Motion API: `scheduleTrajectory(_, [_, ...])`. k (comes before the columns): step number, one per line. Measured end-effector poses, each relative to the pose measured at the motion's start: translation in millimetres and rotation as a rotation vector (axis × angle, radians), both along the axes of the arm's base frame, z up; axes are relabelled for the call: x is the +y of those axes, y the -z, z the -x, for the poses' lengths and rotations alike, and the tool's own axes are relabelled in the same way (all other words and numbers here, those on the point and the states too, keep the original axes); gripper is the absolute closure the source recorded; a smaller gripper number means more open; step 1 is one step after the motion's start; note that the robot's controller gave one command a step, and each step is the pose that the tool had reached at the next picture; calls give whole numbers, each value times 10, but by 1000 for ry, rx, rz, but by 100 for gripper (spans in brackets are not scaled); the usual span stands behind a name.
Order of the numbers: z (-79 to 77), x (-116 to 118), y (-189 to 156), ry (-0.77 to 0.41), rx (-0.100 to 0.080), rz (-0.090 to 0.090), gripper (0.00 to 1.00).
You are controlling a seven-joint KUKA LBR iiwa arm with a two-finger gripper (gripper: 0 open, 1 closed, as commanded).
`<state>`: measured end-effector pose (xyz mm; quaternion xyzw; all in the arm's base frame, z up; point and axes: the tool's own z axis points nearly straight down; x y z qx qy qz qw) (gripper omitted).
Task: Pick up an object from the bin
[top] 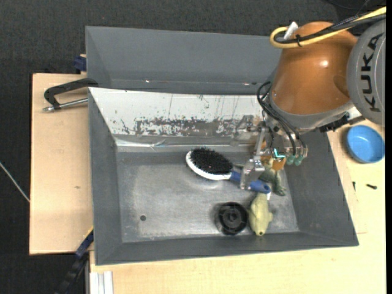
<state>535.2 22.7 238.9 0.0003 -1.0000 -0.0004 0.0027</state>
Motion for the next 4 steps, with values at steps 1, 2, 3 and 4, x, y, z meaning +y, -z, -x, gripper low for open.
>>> scheduleTrajectory(1, [-324, -455, 1676, 181, -11, -1, 0])
scheduleTrajectory(2, [-73, -582, 1374, 334, -6, 1, 0])
scheduleTrajectory(3, [-73, -399, 1382, 462, -6, 0, 0])
scheduleTrajectory(4, [-43, -455, 1660, 565, -14, -2, 0])
